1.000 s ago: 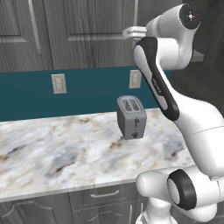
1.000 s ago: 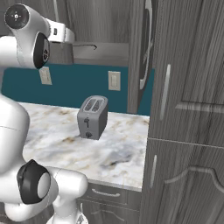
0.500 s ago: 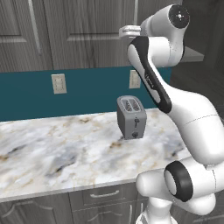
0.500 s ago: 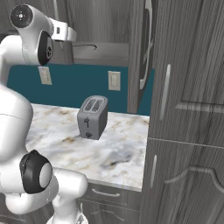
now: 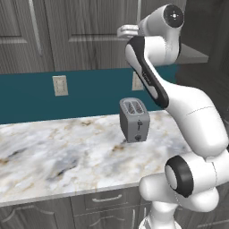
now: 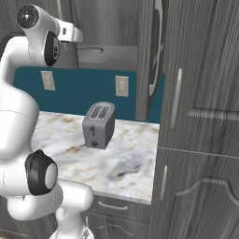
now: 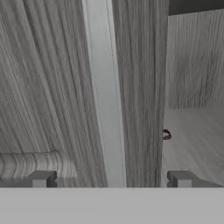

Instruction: Open the cabinet and move the ladle to the pot. Then close the cabinet.

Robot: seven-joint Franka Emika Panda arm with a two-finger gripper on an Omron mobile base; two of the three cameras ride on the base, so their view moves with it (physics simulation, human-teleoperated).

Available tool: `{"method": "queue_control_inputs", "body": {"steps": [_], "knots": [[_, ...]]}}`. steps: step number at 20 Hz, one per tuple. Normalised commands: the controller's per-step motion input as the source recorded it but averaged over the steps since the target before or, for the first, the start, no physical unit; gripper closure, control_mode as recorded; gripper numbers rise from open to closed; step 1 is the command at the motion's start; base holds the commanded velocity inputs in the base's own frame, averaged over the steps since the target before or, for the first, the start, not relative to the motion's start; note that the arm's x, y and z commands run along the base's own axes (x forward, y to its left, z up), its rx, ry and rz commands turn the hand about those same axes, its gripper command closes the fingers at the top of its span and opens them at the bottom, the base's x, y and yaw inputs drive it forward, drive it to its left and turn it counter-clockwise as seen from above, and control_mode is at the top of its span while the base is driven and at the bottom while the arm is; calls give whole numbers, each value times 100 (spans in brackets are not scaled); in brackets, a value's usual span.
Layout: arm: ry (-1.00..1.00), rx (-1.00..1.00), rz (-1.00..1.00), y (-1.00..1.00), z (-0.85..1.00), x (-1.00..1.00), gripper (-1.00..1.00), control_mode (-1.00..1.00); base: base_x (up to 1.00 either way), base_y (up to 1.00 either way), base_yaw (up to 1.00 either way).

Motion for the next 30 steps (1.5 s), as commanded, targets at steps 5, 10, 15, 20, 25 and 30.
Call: {"method": "queue_control_inputs", "body": {"steps": [5,10,15,20,25,30], "knots": [[0,0,-1,3,0,34,-100,-100,0,0,0],[0,0,-2,8,-2,40,100,-100,0,0,0],[0,0,-1,16,-1,27,100,-100,0,0,0],[0,0,0,51,-1,0,100,-100,0,0,0],[0,-1,0,95,-2,-2,100,-100,0,0,0],[0,-2,0,100,0,-37,100,-100,0,0,0]]}}
